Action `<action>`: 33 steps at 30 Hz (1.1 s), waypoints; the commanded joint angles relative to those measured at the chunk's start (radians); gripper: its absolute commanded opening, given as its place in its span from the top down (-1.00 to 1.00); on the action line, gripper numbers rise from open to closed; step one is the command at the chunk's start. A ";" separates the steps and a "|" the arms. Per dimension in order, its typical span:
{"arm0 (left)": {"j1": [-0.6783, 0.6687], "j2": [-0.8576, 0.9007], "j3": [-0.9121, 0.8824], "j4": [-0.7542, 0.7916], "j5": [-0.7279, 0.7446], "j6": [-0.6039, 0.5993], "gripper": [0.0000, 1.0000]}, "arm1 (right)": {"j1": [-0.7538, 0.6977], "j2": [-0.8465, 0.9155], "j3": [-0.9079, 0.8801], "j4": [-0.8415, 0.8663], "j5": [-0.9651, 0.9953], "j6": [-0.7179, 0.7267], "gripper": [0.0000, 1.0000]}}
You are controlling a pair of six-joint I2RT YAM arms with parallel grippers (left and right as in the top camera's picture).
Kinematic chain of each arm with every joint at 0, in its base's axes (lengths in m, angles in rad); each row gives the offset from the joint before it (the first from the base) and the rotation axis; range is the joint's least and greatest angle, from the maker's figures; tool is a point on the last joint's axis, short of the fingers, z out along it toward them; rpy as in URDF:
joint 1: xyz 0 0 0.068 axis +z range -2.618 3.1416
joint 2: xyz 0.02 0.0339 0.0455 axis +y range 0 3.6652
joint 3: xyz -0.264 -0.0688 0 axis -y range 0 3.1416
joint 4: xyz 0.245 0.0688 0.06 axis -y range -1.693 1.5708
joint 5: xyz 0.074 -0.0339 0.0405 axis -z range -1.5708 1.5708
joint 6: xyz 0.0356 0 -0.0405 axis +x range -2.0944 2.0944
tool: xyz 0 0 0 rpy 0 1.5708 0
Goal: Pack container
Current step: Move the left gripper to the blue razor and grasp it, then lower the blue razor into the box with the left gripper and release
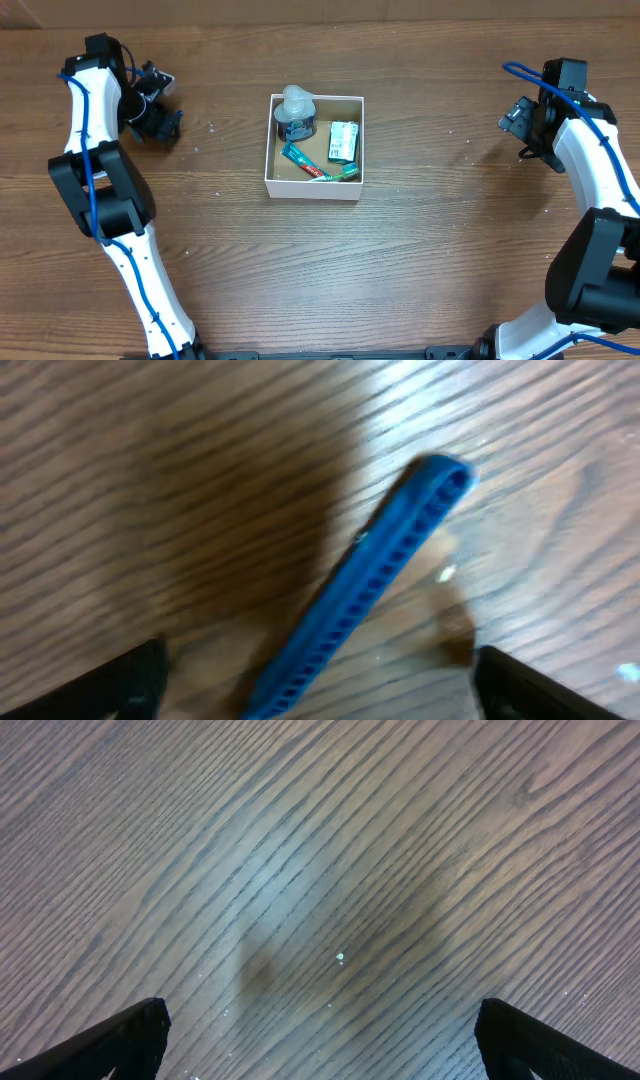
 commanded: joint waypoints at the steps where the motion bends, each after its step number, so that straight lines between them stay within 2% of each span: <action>1: 0.006 0.036 -0.063 -0.002 0.026 -0.091 -0.45 | -0.001 0.001 0.014 0.003 0.004 -0.002 -1.00; 2: 0.006 0.036 -0.063 -0.002 0.061 -0.121 -0.16 | -0.001 0.001 0.014 0.003 0.004 -0.002 -1.00; 4: 0.006 0.036 -0.063 -0.003 0.138 -0.234 0.20 | -0.001 0.001 0.014 0.003 0.004 -0.002 -1.00; 8: 0.005 0.036 -0.063 -0.010 0.191 -0.510 0.67 | -0.001 0.001 0.014 0.003 0.004 -0.002 -1.00; 11: 0.005 0.036 -0.063 -0.035 0.190 -0.577 0.92 | -0.001 0.001 0.014 0.003 0.004 -0.002 -1.00; 15: 0.005 0.036 -0.062 -0.036 0.191 -0.578 0.92 | -0.001 0.001 0.014 0.003 0.004 -0.002 -1.00; 18: 0.005 0.036 0.020 -0.087 0.290 -0.588 0.92 | -0.001 0.001 0.014 0.003 0.004 -0.002 -1.00; 22: 0.005 0.036 0.295 -0.252 0.472 -0.600 0.92 | -0.001 0.001 0.014 0.003 0.004 -0.002 -1.00; 25: 0.003 0.031 0.537 -0.368 0.706 -0.599 0.92 | -0.001 0.001 0.014 0.003 0.004 -0.002 -1.00; 27: -0.013 0.023 0.664 -0.449 0.807 -0.568 0.92 | -0.001 0.001 0.014 0.003 0.004 -0.002 -1.00; 29: -0.062 0.021 0.816 -0.521 0.832 -0.526 0.92 | -0.001 0.001 0.014 0.003 0.004 -0.002 -1.00; 33: -0.234 -0.058 0.900 -0.521 0.790 -0.455 0.92 | -0.001 0.001 0.014 0.003 0.004 -0.002 -1.00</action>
